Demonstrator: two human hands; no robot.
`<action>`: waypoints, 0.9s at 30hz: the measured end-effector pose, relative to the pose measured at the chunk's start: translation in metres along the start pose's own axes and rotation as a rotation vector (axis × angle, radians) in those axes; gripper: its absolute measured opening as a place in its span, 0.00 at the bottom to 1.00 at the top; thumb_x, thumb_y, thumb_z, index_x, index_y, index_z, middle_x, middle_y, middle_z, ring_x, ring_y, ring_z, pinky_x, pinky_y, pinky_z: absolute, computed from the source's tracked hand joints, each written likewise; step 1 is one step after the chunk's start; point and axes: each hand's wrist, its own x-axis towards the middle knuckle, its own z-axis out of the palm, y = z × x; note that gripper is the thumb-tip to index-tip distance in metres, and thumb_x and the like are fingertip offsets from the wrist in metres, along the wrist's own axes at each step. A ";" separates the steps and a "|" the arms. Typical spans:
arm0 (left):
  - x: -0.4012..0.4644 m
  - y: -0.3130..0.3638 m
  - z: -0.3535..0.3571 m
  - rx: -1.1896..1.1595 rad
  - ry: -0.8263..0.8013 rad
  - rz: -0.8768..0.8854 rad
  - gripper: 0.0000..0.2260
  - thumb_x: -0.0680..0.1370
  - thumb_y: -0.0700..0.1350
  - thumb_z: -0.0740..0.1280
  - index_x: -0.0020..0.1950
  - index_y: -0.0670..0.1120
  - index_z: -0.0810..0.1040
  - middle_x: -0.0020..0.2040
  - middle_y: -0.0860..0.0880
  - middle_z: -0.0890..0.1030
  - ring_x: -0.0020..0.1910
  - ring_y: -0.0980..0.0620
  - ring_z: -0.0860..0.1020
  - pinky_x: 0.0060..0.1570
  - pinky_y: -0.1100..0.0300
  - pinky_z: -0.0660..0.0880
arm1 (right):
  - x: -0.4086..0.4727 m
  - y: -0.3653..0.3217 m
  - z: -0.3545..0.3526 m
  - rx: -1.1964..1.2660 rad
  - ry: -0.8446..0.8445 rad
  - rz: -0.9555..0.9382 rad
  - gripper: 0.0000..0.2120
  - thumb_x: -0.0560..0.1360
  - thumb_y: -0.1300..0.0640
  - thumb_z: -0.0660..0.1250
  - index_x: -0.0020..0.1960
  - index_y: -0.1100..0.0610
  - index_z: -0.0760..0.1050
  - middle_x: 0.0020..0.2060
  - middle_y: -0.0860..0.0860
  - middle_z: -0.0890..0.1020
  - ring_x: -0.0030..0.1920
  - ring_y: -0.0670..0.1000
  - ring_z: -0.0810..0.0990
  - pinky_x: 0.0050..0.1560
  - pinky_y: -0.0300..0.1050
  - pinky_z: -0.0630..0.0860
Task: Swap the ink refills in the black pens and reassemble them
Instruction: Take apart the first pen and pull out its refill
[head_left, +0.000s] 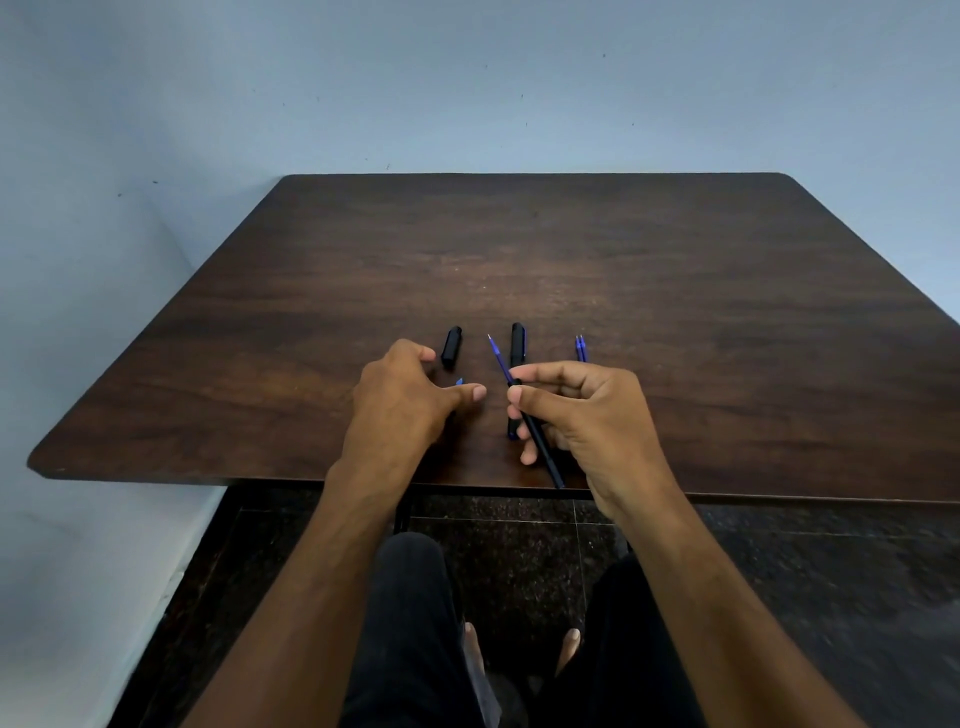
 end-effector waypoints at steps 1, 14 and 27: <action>-0.001 0.000 0.000 -0.007 0.010 0.011 0.33 0.67 0.59 0.79 0.68 0.51 0.73 0.54 0.48 0.82 0.55 0.48 0.80 0.56 0.49 0.78 | 0.000 0.000 -0.001 0.000 0.002 0.000 0.07 0.75 0.65 0.75 0.52 0.58 0.85 0.36 0.58 0.86 0.32 0.53 0.83 0.31 0.47 0.80; -0.025 0.007 -0.008 -0.618 -0.159 0.241 0.06 0.76 0.48 0.73 0.51 0.50 0.87 0.41 0.51 0.87 0.37 0.63 0.79 0.41 0.66 0.74 | -0.002 -0.005 0.004 0.011 -0.029 -0.030 0.07 0.74 0.64 0.76 0.51 0.57 0.85 0.36 0.58 0.86 0.33 0.54 0.83 0.32 0.49 0.81; -0.018 0.007 -0.005 -0.918 -0.120 0.105 0.07 0.74 0.45 0.76 0.47 0.41 0.86 0.39 0.48 0.85 0.35 0.58 0.79 0.40 0.62 0.75 | -0.003 -0.007 0.007 0.019 -0.054 -0.039 0.08 0.74 0.66 0.76 0.52 0.58 0.85 0.35 0.56 0.85 0.32 0.54 0.81 0.31 0.48 0.79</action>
